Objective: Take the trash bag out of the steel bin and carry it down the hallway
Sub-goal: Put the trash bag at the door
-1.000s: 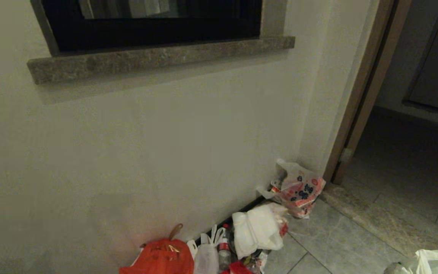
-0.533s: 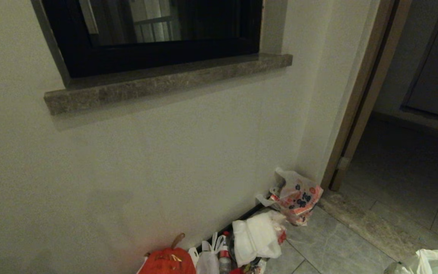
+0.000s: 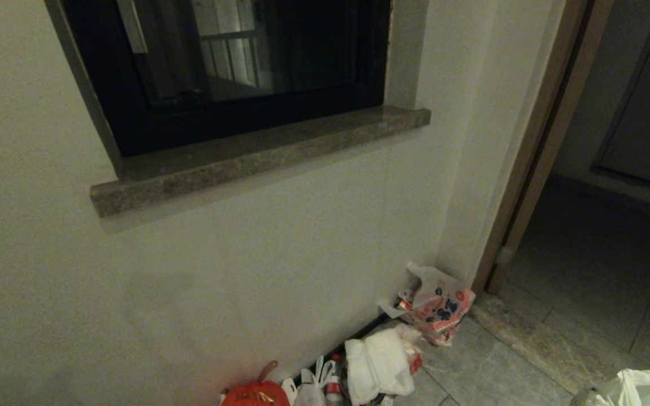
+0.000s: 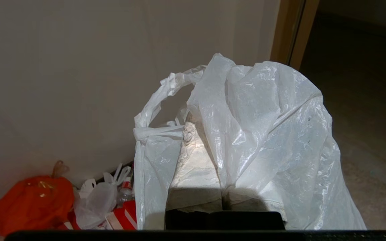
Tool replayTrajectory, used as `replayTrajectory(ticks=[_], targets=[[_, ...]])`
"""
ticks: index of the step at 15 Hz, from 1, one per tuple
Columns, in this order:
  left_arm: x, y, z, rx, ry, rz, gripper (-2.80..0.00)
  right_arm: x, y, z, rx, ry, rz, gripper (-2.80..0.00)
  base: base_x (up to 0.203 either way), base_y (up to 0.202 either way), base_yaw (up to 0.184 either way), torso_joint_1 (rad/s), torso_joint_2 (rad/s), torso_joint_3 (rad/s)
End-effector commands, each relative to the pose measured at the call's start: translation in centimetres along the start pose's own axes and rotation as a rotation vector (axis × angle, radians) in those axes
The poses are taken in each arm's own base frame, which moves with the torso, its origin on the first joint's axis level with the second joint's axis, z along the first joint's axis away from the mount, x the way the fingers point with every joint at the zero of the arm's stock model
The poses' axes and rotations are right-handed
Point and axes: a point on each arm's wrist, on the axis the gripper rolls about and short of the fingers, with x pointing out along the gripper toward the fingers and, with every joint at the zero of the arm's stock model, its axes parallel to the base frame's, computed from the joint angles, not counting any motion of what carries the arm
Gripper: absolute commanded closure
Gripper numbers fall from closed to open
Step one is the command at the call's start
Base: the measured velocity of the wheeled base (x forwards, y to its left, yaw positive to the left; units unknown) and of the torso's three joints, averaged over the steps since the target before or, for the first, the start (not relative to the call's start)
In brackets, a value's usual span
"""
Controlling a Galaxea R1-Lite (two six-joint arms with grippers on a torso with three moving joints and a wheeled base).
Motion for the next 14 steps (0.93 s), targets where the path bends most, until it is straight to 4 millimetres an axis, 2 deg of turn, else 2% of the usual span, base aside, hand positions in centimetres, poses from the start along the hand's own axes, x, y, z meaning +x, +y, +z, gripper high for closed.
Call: replayTrajectory(ticks=[1,4,10,14], targets=[[0.00,0.00,0.00,0.000,0.000,0.001,0.00,0.01,0.00,-0.01,0.000,0.001,0.000,0.00,0.000,0.000,0.000,0.182,-0.50,-0.321],[0.02,0.00,-0.02,0.000,0.002,0.001,0.00,0.02,0.00,-0.04,0.002,0.003,0.002,0.00,0.000,0.000,0.000,0.075,-0.21,-0.130],[0.02,0.00,-0.04,0.000,0.003,0.001,0.00,0.01,0.00,0.00,0.002,0.001,0.000,0.00,0.000,0.000,0.000,0.008,-0.02,-0.011],[0.01,0.00,-0.03,0.000,0.001,0.000,0.00,0.02,0.00,-0.04,0.002,0.003,0.000,0.00,0.003,-0.009,0.148,0.003,0.00,0.000]])
